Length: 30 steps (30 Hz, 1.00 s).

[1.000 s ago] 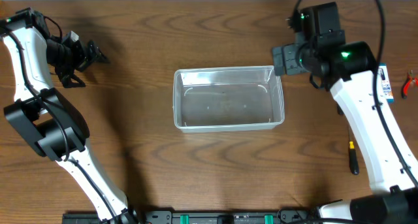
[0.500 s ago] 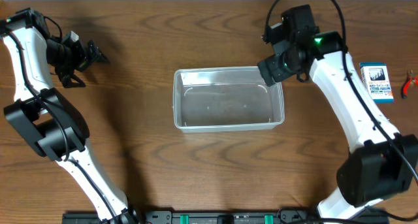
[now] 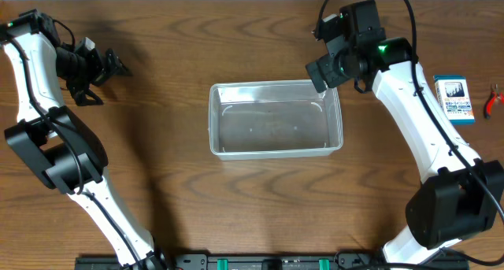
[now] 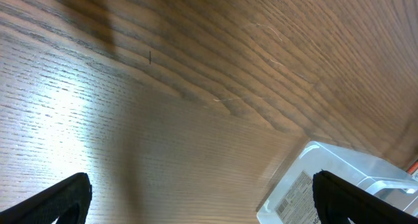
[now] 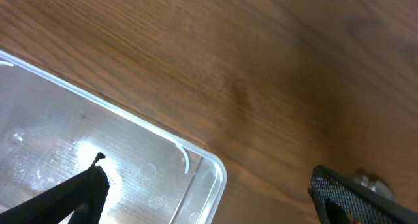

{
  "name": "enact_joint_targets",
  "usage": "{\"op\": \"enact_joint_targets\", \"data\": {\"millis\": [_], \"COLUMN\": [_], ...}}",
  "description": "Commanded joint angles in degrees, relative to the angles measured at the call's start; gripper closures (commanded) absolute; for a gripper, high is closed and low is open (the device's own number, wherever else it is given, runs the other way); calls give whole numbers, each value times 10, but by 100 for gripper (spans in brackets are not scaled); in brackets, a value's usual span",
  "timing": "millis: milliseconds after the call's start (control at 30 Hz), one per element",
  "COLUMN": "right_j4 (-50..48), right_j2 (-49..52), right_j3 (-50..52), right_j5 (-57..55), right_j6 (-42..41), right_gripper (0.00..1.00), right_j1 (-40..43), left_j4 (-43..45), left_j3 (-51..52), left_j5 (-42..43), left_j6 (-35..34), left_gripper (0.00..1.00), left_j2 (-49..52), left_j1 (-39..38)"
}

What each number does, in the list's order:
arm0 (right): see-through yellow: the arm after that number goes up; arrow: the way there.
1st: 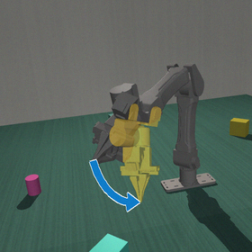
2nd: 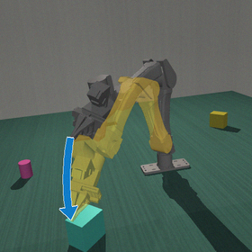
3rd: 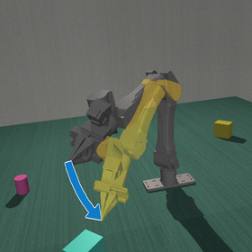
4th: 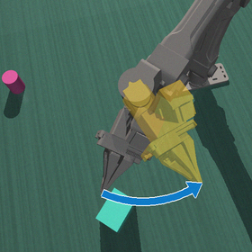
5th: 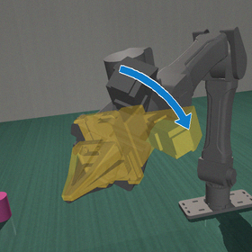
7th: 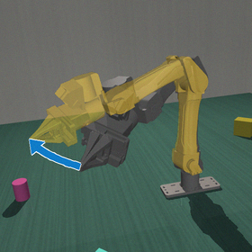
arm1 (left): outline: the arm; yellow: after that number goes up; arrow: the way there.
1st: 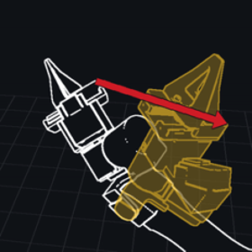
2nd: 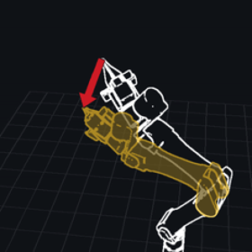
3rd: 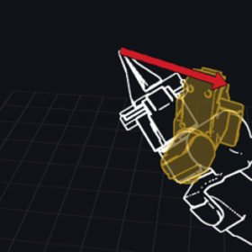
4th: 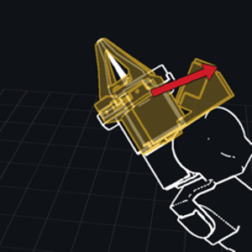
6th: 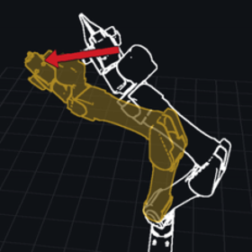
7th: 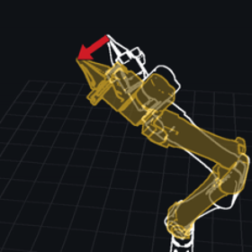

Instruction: Pack container

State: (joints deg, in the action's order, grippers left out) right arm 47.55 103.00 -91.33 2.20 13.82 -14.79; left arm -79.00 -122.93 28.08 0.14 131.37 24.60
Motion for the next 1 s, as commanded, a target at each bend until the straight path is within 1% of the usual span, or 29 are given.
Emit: {"op": "enact_joint_targets", "data": {"millis": [0,100,167,233,367,433,533,600,700,767,867,967], "right_j4": [-12,-32,-51,-68,-67,-46,6,39,75,102,144,169], "right_j2": [7,11,10,10,10,10,10,10,10,10,10,10], "right_j3": [-4,-4,-4,-4,-4,-4,-4,-4,-4,-4,-4,-4], "right_j5": [14,-1,-26,-63,-173,-185,-175,-128,-65,-58,-58,-58], "right_j6": [44,46,30,-19,-167,-206,-234,-233,-209,-191,-141,-126], "right_gripper": [1,1,1,1,1,1,1,1,1,1,1,1], "right_j1": [5,5,5,5,13,24,53,86,133,162,201,231], "left_j4": [0,0,0,0,0,0,0,0,0,0,0,0], "left_j3": [-11,-11,-11,-11,-11,-11,-11,-11,-11,-11,-11,-11], "left_j5": [-3,-3,-3,-3,-3,-3,-3,-3,-3,-3,-3,-3], "left_j6": [0,0,0,0,0,0,0,0,0,0,0,0], "left_gripper": [2,2,2,2,2,2,2,2,2,2,2,2], "left_j2": [-15,-15,-15,-15,-15,-15,-15,-15,-15,-15,-15,-15], "left_j1": [2,2,2,2,2,2,2,2,2,2,2,2]}}
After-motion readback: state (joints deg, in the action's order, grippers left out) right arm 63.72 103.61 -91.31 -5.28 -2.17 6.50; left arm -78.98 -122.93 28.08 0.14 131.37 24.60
